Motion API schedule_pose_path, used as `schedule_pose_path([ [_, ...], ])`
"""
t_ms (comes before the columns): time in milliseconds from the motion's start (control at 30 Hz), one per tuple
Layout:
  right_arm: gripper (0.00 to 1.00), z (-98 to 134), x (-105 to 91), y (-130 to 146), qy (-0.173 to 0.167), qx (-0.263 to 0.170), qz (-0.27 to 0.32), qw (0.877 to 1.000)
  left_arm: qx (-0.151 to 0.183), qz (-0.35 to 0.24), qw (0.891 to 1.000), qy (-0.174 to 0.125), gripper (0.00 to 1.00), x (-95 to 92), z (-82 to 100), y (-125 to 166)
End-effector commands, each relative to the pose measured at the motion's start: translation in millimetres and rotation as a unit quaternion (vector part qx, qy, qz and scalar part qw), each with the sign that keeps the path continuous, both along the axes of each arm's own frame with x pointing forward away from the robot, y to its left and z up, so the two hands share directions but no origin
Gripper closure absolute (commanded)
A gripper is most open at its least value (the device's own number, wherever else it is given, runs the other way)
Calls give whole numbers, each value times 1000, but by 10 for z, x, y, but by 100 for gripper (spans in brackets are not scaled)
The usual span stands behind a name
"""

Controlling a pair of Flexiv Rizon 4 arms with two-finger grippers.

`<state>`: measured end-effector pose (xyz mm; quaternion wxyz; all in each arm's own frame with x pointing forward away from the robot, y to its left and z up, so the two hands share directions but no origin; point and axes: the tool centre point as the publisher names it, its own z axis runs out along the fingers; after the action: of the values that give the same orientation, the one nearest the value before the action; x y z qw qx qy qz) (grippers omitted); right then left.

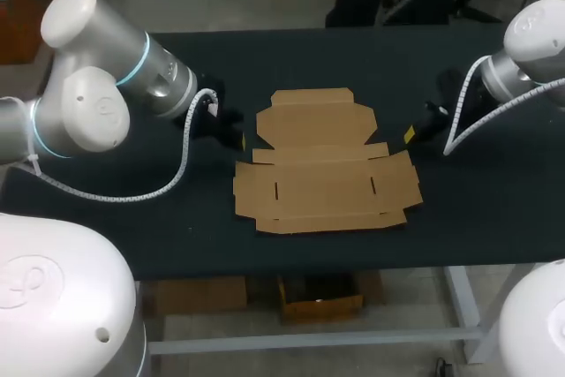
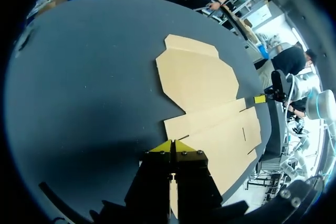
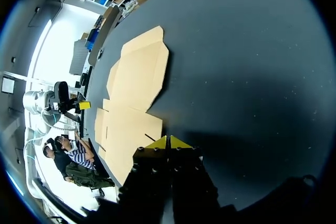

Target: Assemble the packaging by folding the flat box into shape, placing the metal phone stand inside, and closing the box properly

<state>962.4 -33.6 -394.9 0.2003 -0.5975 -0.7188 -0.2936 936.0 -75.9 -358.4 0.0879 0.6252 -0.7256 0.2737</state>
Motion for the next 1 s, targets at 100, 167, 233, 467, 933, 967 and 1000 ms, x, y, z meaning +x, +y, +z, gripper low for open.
schedule_pose_path([
  [100, 100, -97, -8, -24, 9, 13, -21, 1000, -5, -2, 1000, 4, 100, 35, -17, 20],
  [167, 100, -97, -8, -24, 9, 13, -21, 1000, -5, -2, 1000, 4, 100, 35, -17, 20],
  [233, 100, -97, -8, -24, 9, 13, -21, 1000, -5, -2, 1000, 4, 100, 35, -17, 20],
  [467, 100, -97, -8, -24, 9, 13, -21, 1000, -5, -2, 1000, 4, 100, 35, -17, 20],
  [933, 100, -108, 59, 32, 16, 9, -16, 1000, -14, -6, 1000, -3, 100, 173, -81, 80],
  [967, 100, -111, 65, 42, 16, 9, -14, 1000, -15, -7, 1000, -3, 100, 195, -97, 93],
  [1000, 100, -113, 72, 53, 17, 8, -13, 1000, -16, -8, 1000, -2, 100, 214, -114, 101],
])
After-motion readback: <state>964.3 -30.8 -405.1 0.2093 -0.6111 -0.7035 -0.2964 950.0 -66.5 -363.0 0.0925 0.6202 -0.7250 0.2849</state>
